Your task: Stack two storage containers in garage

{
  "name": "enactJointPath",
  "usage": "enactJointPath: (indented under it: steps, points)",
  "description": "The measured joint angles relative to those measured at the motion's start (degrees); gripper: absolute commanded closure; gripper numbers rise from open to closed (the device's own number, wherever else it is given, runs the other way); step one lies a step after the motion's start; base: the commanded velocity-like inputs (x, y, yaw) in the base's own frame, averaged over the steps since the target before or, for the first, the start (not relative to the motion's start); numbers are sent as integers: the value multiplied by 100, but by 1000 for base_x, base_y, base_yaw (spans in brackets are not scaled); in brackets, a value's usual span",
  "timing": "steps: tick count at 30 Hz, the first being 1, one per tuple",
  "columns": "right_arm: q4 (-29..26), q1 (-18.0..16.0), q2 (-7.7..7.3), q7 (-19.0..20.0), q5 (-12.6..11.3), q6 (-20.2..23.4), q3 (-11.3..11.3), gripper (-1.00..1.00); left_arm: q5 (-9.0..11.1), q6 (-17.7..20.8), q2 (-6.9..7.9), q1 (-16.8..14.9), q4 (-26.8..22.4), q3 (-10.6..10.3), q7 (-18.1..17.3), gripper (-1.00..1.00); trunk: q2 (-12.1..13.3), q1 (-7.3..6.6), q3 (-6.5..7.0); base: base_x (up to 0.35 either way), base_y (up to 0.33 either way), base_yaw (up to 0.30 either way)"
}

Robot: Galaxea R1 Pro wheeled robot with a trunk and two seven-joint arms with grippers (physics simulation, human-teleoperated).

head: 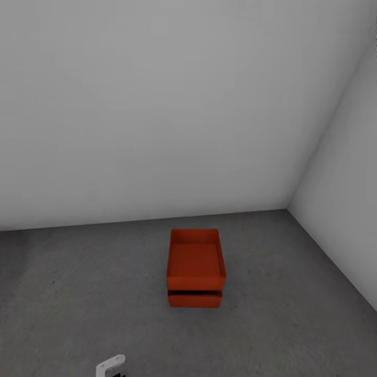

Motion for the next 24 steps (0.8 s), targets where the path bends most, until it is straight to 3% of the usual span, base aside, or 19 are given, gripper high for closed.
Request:
enactJointPath:
  steps: [9, 16, 24]
  points:
    - [0, 0, 6, 0, -7, -6, -4, -100, 48, 20, -9, 152, 6, 5, 36, -100, 0, 0, 80, 0, 0, 0]
    - [0, 0, -12, -1, -8, -7, -5, -100, 34, 52, -162, 771, 6, 6, 12, -100, 0, 0, 142, 0, 0, 0]
    - [0, 0, 6, -1, -8, 0, -3, -100, 44, 4, -126, 1146, 6, 6, 10, -100, 0, 0, 213, 0, 0, 0]
